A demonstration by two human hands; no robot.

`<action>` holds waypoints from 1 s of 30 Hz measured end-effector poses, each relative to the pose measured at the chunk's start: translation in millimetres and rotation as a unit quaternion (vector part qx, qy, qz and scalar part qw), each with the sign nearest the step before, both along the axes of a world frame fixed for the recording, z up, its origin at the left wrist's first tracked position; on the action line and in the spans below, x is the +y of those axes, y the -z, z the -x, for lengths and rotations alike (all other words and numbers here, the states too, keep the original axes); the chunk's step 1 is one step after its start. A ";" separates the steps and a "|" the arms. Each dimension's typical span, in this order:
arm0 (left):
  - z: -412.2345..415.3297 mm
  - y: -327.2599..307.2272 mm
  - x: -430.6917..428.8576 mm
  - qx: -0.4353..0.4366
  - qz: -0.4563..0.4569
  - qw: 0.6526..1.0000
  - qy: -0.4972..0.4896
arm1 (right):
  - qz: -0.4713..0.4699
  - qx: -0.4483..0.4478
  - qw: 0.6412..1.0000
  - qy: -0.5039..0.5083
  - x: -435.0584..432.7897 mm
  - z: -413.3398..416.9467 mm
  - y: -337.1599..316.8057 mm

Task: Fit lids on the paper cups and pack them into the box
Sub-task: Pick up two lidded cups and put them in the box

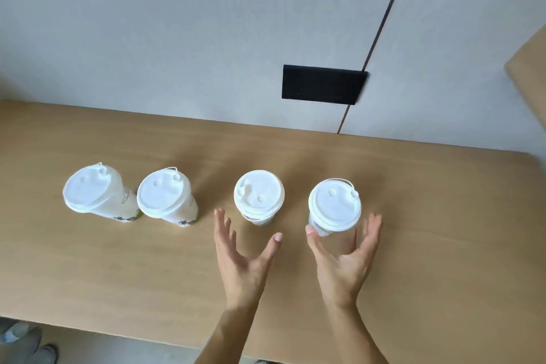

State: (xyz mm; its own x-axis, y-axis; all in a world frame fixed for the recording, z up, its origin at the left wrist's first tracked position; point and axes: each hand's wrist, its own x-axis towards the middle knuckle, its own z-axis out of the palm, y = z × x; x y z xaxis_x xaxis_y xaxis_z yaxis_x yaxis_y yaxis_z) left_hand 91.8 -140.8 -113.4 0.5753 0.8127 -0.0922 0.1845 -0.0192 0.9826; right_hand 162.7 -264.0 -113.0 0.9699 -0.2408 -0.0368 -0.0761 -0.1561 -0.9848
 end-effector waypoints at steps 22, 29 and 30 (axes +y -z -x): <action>-60.3 -12.0 -1.4 -0.047 -0.043 0.994 0.089 | -0.126 -0.072 0.988 0.058 12.9 -26.2 1.3; -69.8 -71.9 -36.8 -0.025 -0.049 0.982 0.180 | -0.133 -0.079 0.983 0.101 -41.8 -19.0 -69.7; -69.9 -81.3 -44.4 -0.023 -0.052 0.978 0.198 | -0.134 -0.078 0.982 0.108 -51.1 -15.3 -79.5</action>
State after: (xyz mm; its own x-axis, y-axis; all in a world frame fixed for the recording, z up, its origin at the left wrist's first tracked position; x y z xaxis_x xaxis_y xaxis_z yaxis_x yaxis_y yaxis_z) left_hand 161.8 -185.2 -32.1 0.8490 0.5282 0.0126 0.0978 -0.1805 0.9787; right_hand 178.0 -315.1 -33.4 0.8965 -0.4427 0.0175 0.0755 0.1136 -0.9907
